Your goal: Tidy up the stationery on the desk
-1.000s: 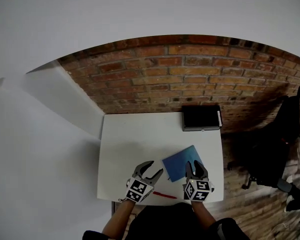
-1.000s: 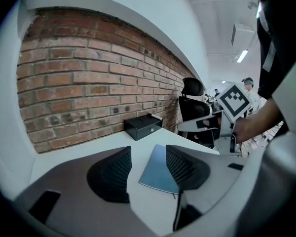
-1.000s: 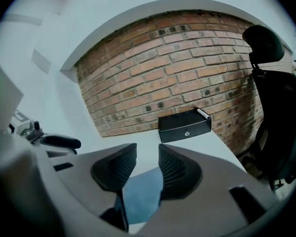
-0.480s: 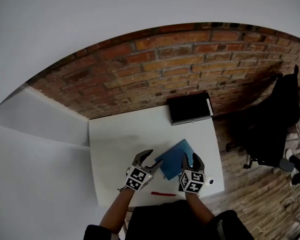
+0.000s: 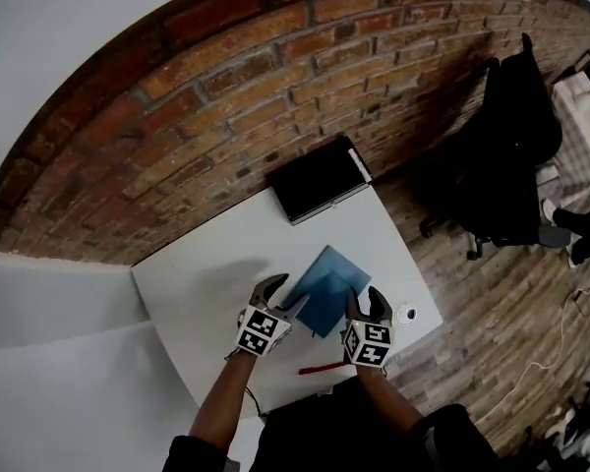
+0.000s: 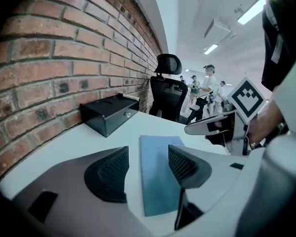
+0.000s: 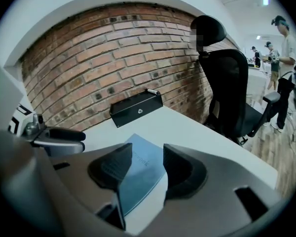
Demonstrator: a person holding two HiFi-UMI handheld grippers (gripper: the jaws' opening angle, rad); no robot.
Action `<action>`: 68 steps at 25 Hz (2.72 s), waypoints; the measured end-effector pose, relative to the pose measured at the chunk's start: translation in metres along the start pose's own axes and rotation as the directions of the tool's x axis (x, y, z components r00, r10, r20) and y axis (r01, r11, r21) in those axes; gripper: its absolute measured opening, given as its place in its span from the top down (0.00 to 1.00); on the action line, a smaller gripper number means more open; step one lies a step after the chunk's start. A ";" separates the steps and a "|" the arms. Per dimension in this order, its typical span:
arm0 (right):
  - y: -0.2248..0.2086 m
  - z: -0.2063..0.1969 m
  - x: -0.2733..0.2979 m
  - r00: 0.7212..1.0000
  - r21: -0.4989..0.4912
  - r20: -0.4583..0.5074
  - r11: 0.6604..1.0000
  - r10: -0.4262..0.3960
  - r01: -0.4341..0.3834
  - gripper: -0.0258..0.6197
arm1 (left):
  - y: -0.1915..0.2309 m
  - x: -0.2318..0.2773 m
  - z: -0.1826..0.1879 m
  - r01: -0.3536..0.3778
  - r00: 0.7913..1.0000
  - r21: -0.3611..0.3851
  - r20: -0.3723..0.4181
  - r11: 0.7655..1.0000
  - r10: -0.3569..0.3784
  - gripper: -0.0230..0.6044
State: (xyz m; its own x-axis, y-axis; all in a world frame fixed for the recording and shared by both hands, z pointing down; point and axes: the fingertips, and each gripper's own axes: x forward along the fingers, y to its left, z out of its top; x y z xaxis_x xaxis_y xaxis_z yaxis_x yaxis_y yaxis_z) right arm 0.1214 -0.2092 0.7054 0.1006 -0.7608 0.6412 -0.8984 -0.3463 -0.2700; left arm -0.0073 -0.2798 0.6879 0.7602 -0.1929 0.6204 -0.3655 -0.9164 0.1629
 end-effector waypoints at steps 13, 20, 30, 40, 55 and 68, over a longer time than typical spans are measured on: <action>0.001 -0.069 0.004 0.994 0.104 -0.100 0.993 -0.044 0.054 0.67 | -0.006 0.052 -0.035 0.108 0.991 -0.017 -0.078 0.994 -0.109 0.58; 0.007 -0.086 0.016 0.990 0.123 -0.142 0.992 -0.020 0.038 0.67 | -0.005 0.063 -0.054 0.110 0.987 -0.050 -0.117 0.993 -0.115 0.58; 0.010 -0.091 0.018 0.985 0.093 -0.174 0.995 -0.003 0.019 0.67 | -0.010 0.066 -0.061 0.114 0.981 -0.047 -0.155 0.992 -0.120 0.58; 0.008 -0.091 0.017 0.979 0.117 -0.204 0.993 0.014 0.010 0.69 | -0.008 0.058 -0.068 0.062 0.979 -0.114 -0.184 0.992 -0.083 0.67; 0.022 -0.093 0.020 0.970 0.040 -0.233 0.997 0.070 -0.063 0.71 | -0.009 0.030 -0.086 0.005 0.984 -0.191 -0.173 0.982 -0.039 0.68; 0.069 -0.101 0.023 0.939 -0.070 -0.301 0.978 0.165 -0.194 0.73 | 0.003 -0.021 -0.120 -0.125 0.983 -0.309 -0.170 0.943 0.075 0.68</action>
State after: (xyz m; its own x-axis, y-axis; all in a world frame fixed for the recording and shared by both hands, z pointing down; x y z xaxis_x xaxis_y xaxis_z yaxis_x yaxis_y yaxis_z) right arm 0.0183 -0.1952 0.7744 -0.1823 -0.6068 0.7736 -0.9285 -0.1526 -0.3384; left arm -0.0889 -0.2366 0.7675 0.6282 -0.1984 0.7523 -0.6058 -0.7315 0.3129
